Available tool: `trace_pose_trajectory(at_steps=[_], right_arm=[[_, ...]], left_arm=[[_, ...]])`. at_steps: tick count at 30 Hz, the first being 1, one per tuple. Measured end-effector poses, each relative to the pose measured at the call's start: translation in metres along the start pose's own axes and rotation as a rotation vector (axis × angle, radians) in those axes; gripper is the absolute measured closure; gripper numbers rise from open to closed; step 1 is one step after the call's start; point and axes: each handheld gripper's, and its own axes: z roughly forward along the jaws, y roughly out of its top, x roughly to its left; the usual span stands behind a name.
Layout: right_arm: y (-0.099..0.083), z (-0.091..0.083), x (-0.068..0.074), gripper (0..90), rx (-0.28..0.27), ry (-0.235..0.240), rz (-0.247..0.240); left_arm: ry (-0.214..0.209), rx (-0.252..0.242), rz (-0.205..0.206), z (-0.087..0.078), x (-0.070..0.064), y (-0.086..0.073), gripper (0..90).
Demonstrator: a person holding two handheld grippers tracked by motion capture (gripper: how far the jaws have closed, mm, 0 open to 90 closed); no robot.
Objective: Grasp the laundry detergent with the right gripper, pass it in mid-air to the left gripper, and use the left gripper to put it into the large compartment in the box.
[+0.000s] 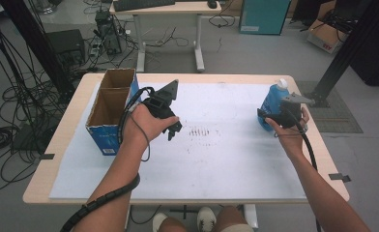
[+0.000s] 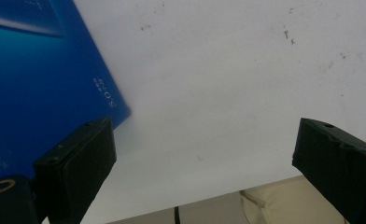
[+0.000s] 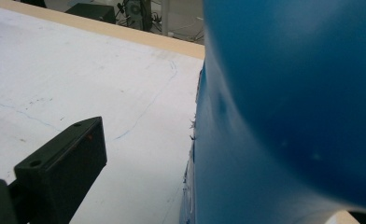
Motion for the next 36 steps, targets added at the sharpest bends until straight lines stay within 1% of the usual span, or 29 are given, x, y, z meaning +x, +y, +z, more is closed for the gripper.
trace_pose_trajectory(at_steps=[7,13,14,15,18,19,21,29,30,32,33,34,35,36], right_arm=[[-0.0008,0.0013,-0.0005,2.2,0.006,-0.012,-0.003],[-0.0018,0.0021,-0.0027,7.6,0.013,-0.027,0.012],[-0.0022,0.0027,-0.0034,10.8,0.015,-0.029,0.016],[-0.0022,0.0027,-0.0034,10.8,0.015,-0.029,0.016],[-0.0028,0.0038,-0.0042,17.3,0.017,-0.043,0.021],[-0.0028,0.0038,-0.0042,17.3,0.017,-0.043,0.021],[-0.0034,0.0049,-0.0052,21.1,0.019,-0.054,0.033],[-0.0053,0.0075,-0.0076,26.7,0.026,-0.065,0.051],[-0.0053,0.0077,-0.0080,28.2,0.023,-0.062,0.057],[-0.0054,0.0076,-0.0088,34.1,0.018,-0.062,0.060],[-0.0054,0.0076,-0.0088,34.1,0.018,-0.062,0.060],[-0.0056,0.0077,-0.0093,38.4,0.019,-0.068,0.060],[-0.0057,0.0073,-0.0099,40.3,0.019,-0.072,0.059],[-0.0057,0.0073,-0.0099,40.3,0.019,-0.072,0.059]], left_arm=[[0.003,0.001,0.002,-0.0008,0.0009,-0.0001,6.4],[0.003,0.005,0.004,0.0003,0.0007,0.0002,6.4],[0.003,0.006,0.005,0.0008,0.0004,0.0002,6.5],[0.003,0.006,0.005,0.0008,0.0004,0.0002,6.4],[0.005,0.007,0.006,0.0011,0.0010,0.0004,6.4],[0.005,0.007,0.006,0.0011,0.0010,0.0004,6.4],[0.006,0.006,0.004,0.0008,0.0019,0.0003,6.4],[0.005,0.007,0.003,0.0019,0.0025,0.0004,6.4],[0.007,0.008,0.004,0.0020,0.0025,0.0005,6.4],[0.005,0.007,0.002,0.0030,0.0027,0.0006,6.4],[0.005,0.007,0.002,0.0030,0.0027,0.0006,6.4],[0.004,0.009,0.004,0.0034,0.0030,0.0007,6.4],[0.004,0.009,0.004,0.0034,0.0030,0.0007,6.5],[0.005,0.008,0.004,0.0035,0.0031,0.0008,6.5]])
